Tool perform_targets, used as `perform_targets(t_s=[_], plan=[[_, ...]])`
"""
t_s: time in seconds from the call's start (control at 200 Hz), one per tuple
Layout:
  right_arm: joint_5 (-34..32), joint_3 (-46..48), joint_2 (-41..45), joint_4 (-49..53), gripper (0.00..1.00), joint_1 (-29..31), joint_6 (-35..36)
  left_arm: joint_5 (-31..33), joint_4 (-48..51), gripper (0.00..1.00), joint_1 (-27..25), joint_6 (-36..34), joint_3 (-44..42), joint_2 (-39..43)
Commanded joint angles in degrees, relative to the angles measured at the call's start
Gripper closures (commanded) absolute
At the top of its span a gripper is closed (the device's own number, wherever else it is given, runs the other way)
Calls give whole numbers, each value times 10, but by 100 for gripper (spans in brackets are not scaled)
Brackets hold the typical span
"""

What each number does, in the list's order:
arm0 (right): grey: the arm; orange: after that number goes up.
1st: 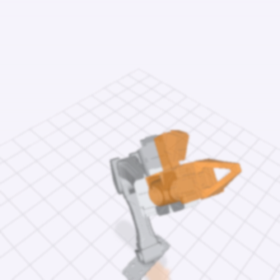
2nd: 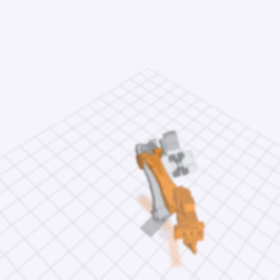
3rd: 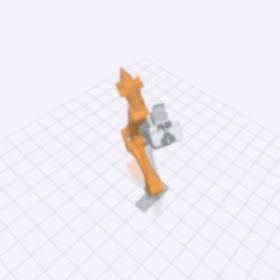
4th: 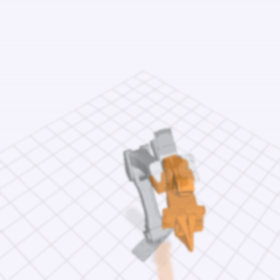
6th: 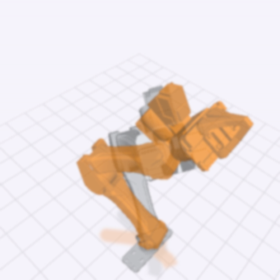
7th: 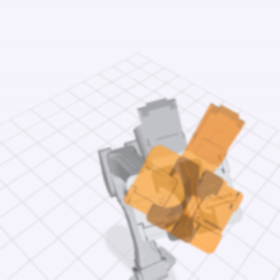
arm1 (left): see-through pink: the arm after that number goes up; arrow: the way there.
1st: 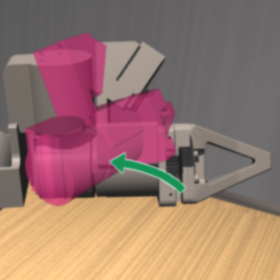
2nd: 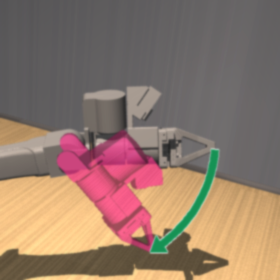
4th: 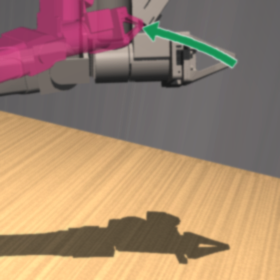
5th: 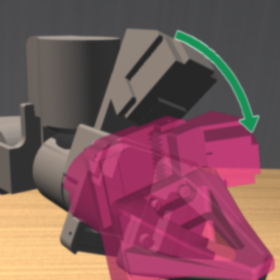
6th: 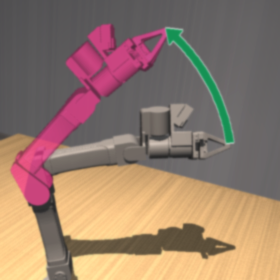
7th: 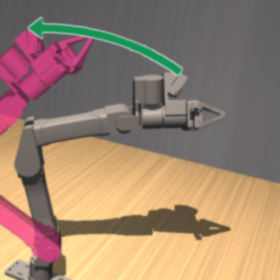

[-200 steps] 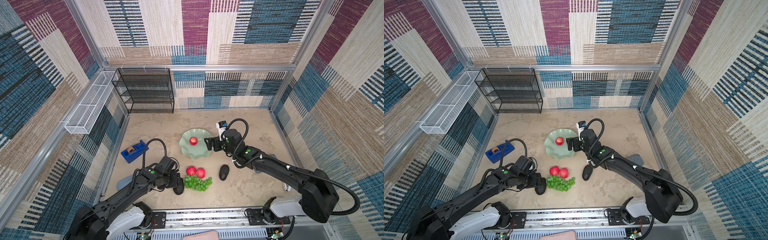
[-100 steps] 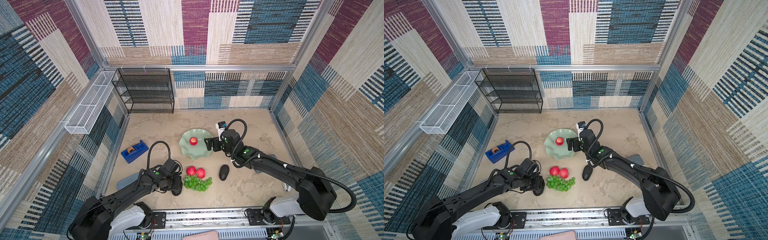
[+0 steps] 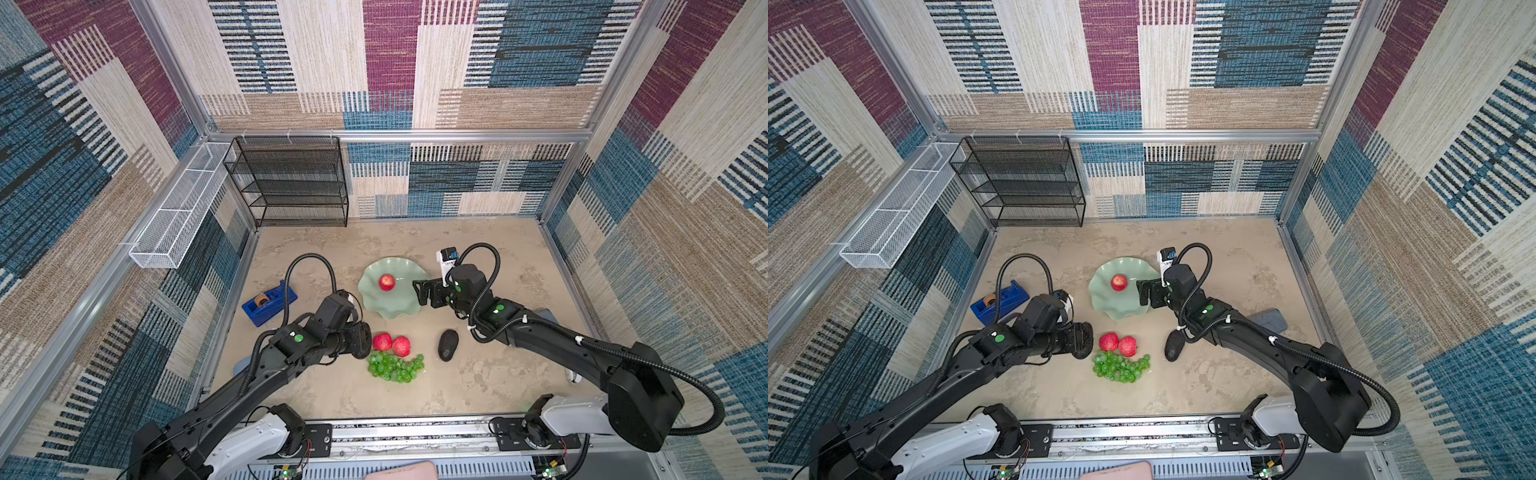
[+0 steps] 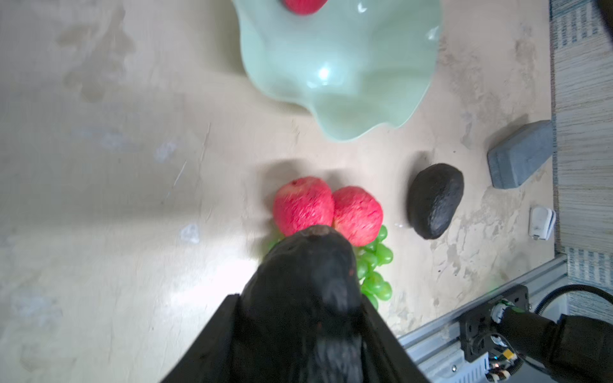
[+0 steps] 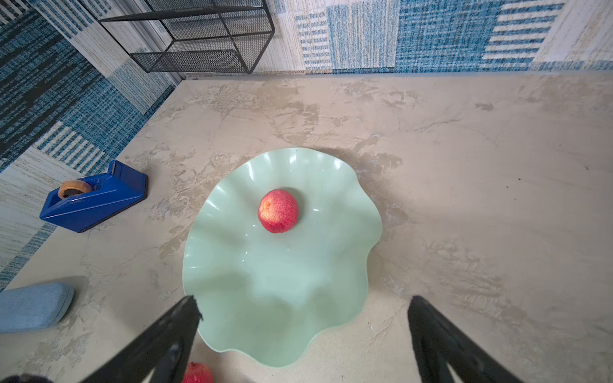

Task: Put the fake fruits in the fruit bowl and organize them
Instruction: 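Grasp the avocado nearest the robot with the left gripper and lift it, then place the avocado in the bowl while the right gripper grasps the other avocado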

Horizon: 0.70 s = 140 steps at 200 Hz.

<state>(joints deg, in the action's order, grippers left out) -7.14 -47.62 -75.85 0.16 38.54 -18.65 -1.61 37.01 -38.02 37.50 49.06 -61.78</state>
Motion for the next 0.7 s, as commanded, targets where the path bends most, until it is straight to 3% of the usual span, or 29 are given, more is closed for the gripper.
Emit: perform_targets(t_s=[0.0,0.286,0.471,0.696], plan=[[2,21,34,-7,0,-1,-12,33,-8,54,1,-81,114,-111],[-27,109,154,44,0,-1,-45,56,33,55,2,-169,390,-411],[-34,151,223,62,0,-1,-64,79,94,55,6,-179,533,-557],[-20,167,234,72,0,-1,-81,106,118,53,18,-163,588,-635]])
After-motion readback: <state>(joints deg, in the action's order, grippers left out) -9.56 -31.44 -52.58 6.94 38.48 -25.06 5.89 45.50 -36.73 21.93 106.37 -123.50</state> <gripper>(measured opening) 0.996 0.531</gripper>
